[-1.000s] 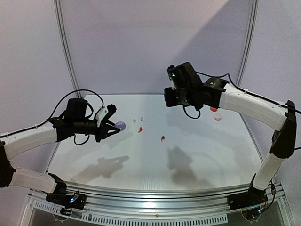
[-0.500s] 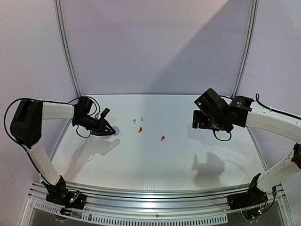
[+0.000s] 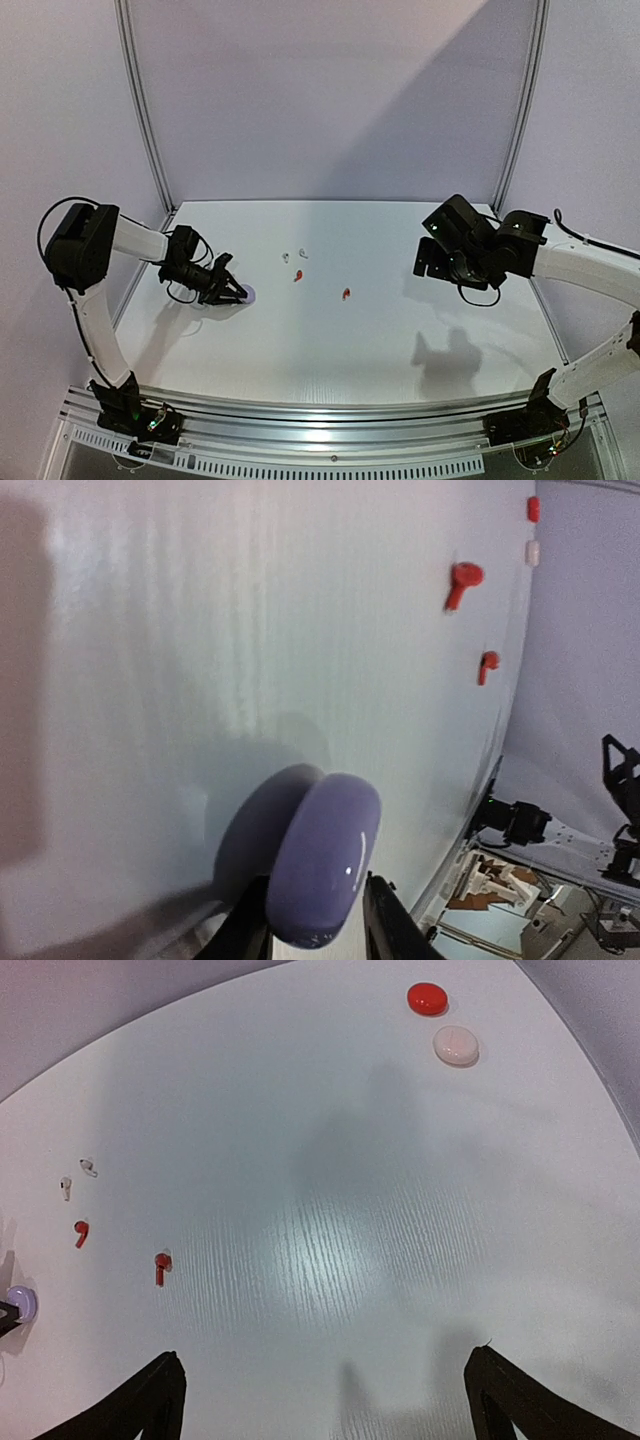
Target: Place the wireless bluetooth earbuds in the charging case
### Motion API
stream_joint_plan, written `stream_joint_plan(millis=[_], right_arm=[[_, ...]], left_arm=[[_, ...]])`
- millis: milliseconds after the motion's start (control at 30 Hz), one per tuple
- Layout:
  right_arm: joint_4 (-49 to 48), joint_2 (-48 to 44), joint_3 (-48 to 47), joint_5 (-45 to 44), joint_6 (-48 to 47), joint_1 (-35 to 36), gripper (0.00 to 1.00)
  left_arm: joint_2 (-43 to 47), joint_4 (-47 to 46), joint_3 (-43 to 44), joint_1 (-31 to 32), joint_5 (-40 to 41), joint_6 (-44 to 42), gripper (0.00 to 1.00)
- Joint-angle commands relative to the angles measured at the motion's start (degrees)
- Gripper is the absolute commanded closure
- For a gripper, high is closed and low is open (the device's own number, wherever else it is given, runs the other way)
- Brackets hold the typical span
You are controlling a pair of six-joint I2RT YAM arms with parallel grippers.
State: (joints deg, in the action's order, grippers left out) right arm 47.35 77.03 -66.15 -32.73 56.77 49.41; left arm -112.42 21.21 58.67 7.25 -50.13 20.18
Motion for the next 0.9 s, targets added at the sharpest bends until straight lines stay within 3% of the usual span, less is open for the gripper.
stream_joint_plan(millis=[0, 267, 633, 867], right_arm=[[0.8, 3.7, -2.9, 1.6, 0.0, -0.3, 0.01], [3.6, 6.4, -4.7, 3.1, -2.2, -3.9, 0.01], [0.5, 12.6, -9.6, 13.9, -18.5, -24.2, 0.01], [0.8, 28.6, -23.7, 20.4, -29.1, -36.4, 0.03]], left_arm=[[-0.8, -0.4, -2.3, -0.5, 3.4, 3.6, 0.59], [4.1, 6.4, -3.2, -0.5, 15.7, 4.8, 0.03], [11.7, 11.7, -1.1, -1.2, 22.5, 2.1, 0.01], [21.3, 11.3, 1.4, -1.3, 21.8, -2.9, 0.01]])
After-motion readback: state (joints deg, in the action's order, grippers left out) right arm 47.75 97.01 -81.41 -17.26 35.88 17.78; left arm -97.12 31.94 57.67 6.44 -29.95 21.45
